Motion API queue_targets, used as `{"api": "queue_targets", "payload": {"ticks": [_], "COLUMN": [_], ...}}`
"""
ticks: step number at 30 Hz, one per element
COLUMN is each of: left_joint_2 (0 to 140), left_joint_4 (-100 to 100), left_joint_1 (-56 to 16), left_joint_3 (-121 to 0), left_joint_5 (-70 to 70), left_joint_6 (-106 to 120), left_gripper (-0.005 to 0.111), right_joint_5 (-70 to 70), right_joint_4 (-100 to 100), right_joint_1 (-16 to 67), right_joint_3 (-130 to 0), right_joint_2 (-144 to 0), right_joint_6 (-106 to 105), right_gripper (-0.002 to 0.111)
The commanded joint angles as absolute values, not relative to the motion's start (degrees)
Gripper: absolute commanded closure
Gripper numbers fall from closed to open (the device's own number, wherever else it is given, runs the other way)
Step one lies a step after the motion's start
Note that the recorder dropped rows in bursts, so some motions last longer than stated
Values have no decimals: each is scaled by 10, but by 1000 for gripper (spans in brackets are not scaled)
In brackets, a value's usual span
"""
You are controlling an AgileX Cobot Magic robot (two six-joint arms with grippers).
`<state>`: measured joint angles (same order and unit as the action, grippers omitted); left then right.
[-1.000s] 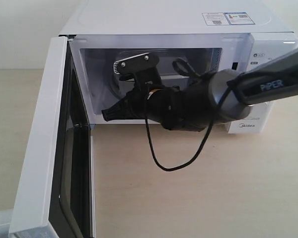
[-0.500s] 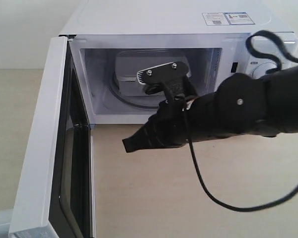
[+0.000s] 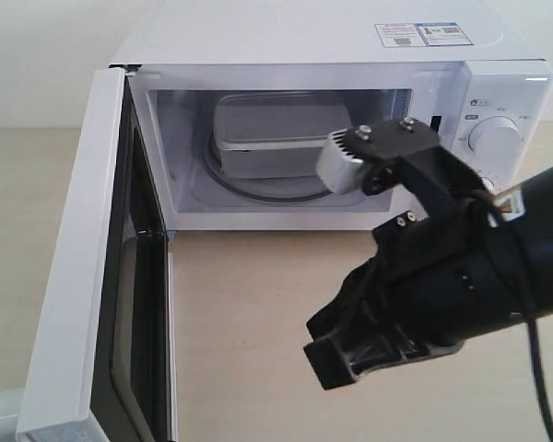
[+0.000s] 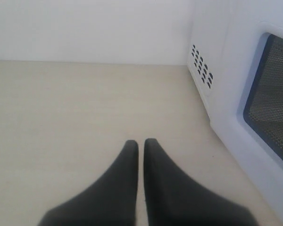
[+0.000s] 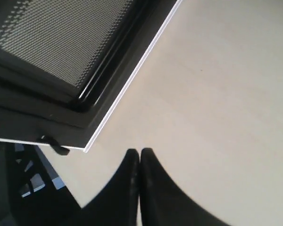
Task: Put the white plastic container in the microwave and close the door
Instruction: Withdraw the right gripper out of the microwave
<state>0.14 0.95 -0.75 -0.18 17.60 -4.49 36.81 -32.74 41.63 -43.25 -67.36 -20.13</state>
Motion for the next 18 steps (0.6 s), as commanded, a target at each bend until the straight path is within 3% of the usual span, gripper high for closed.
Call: {"api": "queue_targets", "payload": {"ticks": [1,10,18], "left_joint_2": [0,0,0], "left_joint_4": [7,7,7], "left_joint_1": [-6,-6,-6], "left_joint_3": [0,0,0], "left_joint_5": [176,176,176], "left_joint_6": [-47,-47,-47], "left_gripper": [102,102,102], "right_joint_5": [397,342,244], "right_joint_4": [-257,-187,-143], "right_joint_1": [417,417,410], "right_joint_3": [-430,-430,-430], "right_joint_2": [-587,-430,-413], "right_joint_6": [-135,-87,-140], "right_gripper": [108,108,108]}}
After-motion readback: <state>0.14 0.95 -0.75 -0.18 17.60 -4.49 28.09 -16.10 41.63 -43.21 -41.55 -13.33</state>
